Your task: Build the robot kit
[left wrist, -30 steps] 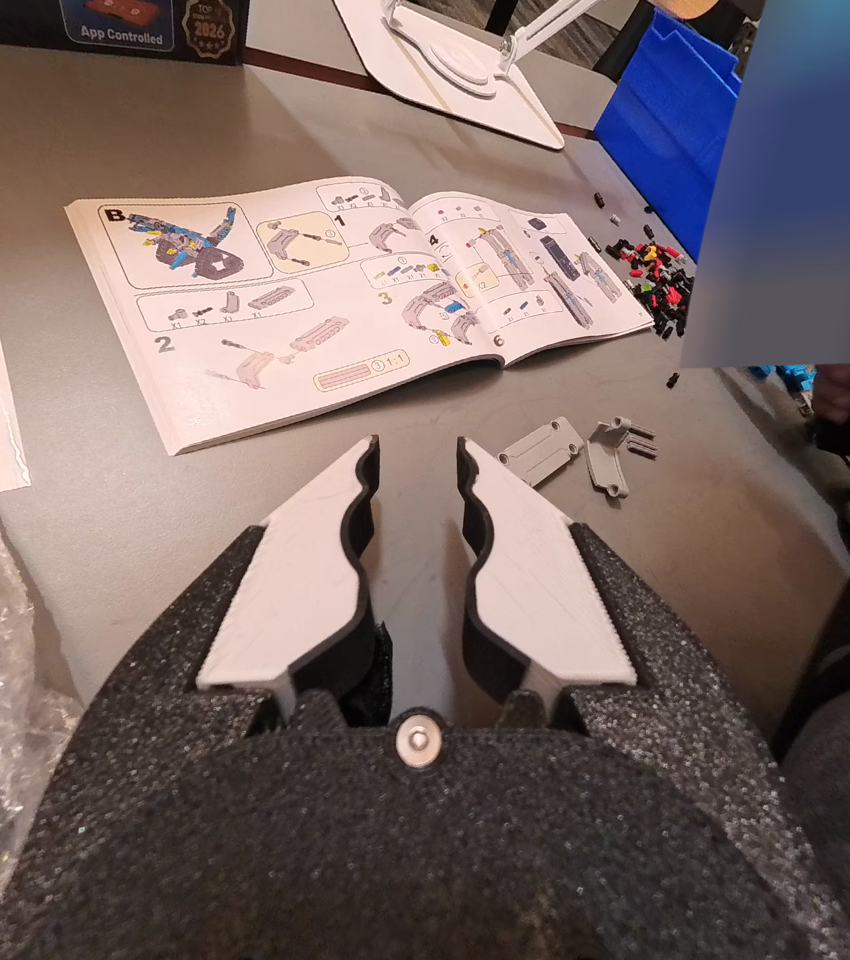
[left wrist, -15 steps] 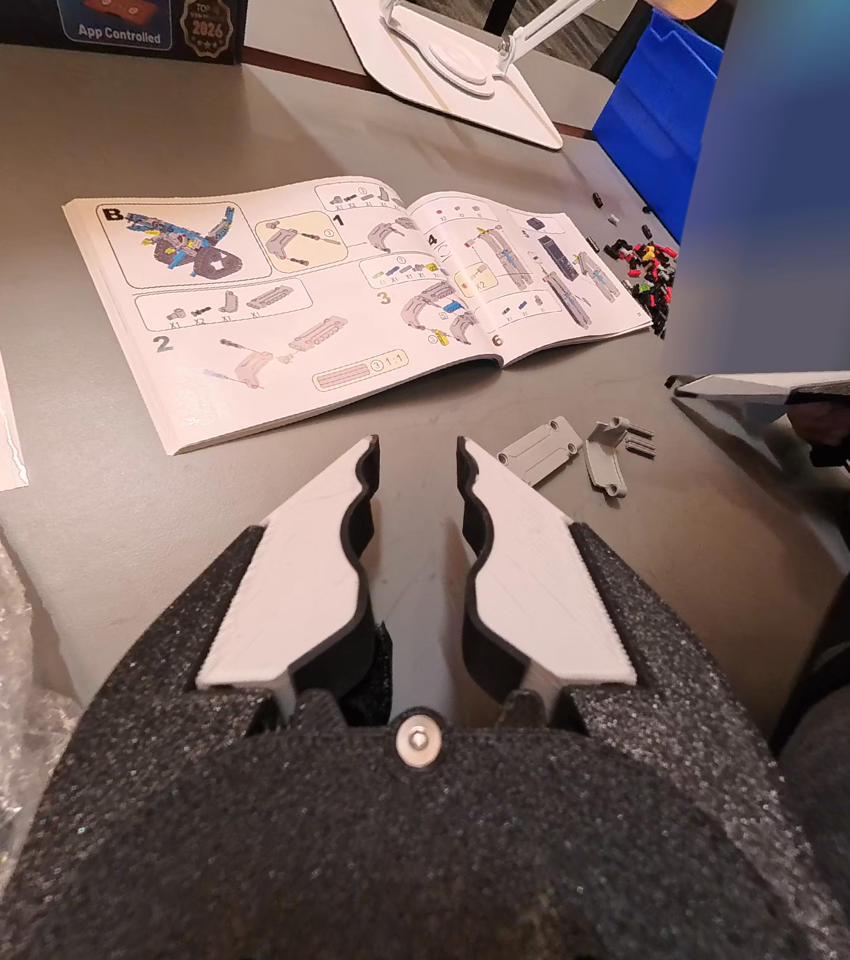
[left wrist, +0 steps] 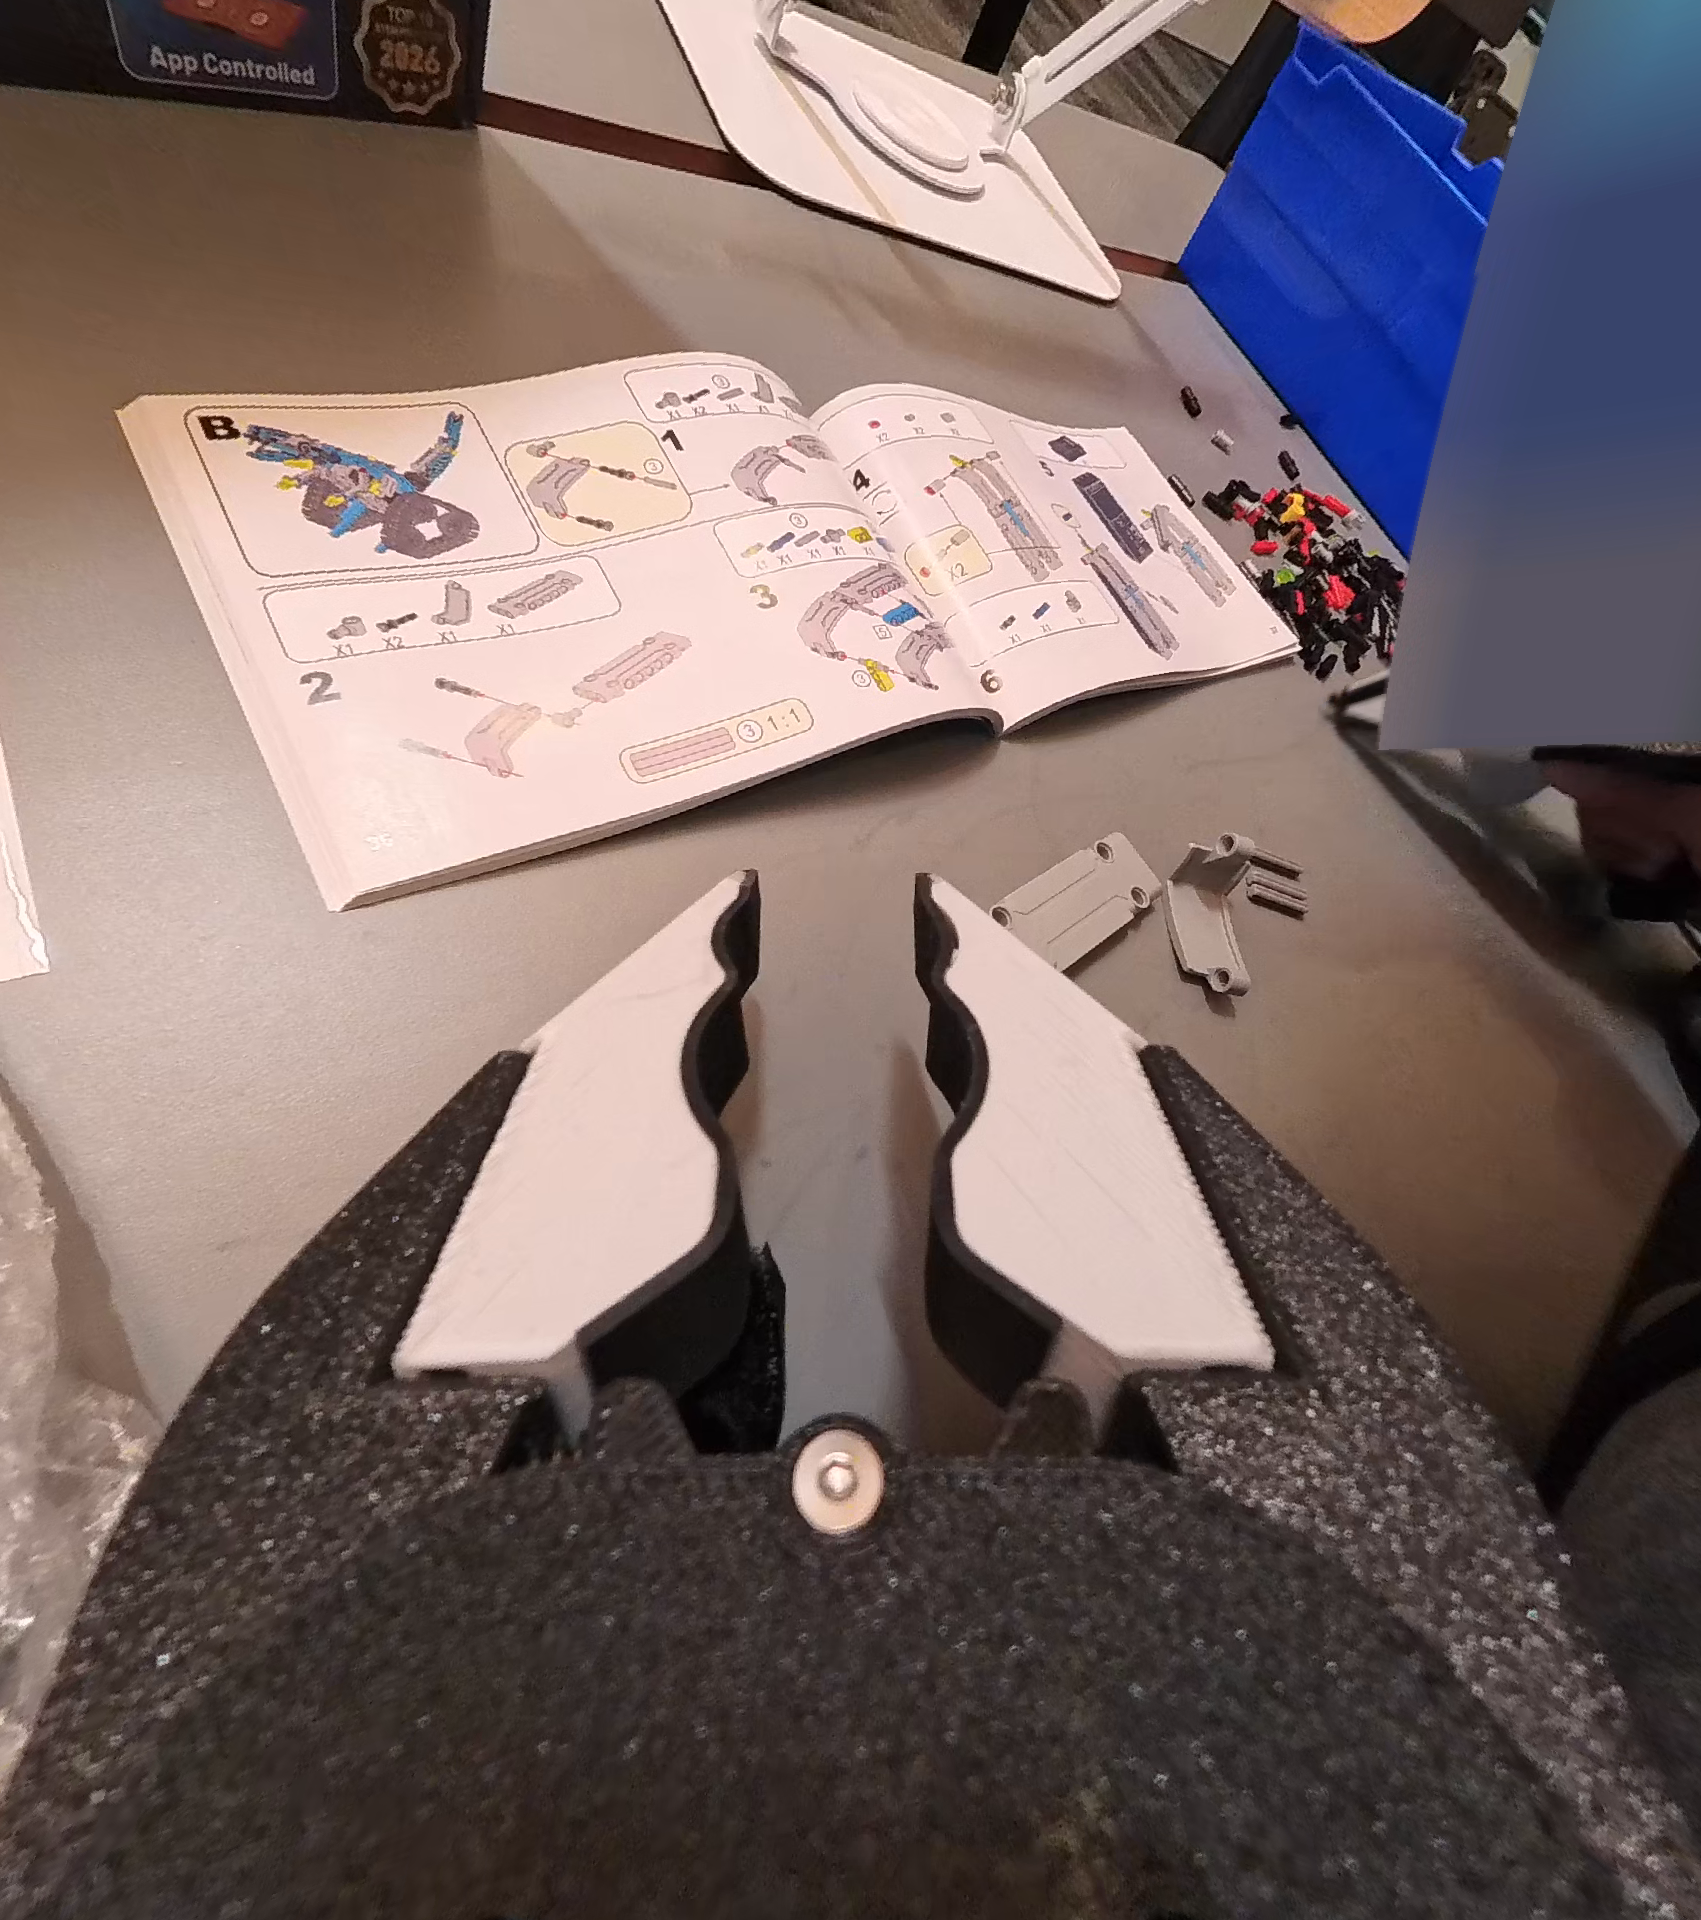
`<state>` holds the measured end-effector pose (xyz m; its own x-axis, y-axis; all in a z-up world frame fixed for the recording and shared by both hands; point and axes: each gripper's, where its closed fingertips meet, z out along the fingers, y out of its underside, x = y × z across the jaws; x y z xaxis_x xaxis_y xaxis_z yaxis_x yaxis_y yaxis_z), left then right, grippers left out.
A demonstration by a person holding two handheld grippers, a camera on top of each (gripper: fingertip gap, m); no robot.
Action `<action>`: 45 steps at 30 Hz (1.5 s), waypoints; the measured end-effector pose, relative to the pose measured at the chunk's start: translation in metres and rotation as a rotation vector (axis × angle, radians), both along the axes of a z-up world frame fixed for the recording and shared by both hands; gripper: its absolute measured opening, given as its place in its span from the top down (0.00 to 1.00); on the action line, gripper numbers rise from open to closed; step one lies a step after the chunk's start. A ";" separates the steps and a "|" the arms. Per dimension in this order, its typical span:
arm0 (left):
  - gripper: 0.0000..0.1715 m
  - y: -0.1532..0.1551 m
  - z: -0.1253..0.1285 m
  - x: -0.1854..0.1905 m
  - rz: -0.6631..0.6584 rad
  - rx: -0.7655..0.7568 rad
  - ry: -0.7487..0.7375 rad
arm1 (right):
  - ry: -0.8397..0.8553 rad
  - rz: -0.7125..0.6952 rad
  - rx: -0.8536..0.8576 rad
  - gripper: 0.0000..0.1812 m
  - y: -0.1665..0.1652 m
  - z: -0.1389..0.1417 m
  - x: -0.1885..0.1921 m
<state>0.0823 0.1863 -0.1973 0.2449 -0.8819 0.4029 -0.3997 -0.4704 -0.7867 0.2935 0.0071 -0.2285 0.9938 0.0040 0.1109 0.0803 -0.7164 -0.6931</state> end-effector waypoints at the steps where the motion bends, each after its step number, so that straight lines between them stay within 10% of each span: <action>1: 0.83 0.000 0.000 0.000 0.001 0.000 0.000 | -0.050 -0.078 0.011 0.98 -0.003 0.004 0.018; 9: 0.83 0.000 0.000 0.000 -0.002 0.005 0.002 | -0.218 -0.440 0.025 0.98 -0.029 0.016 0.085; 45: 0.83 -0.001 -0.001 0.000 -0.003 -0.001 0.006 | -0.160 -0.431 0.065 0.97 -0.022 0.014 0.080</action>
<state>0.0826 0.1854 -0.1980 0.2444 -0.8821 0.4027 -0.4060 -0.4702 -0.7836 0.3736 -0.0146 -0.2144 0.8737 -0.4179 0.2489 -0.1059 -0.6630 -0.7411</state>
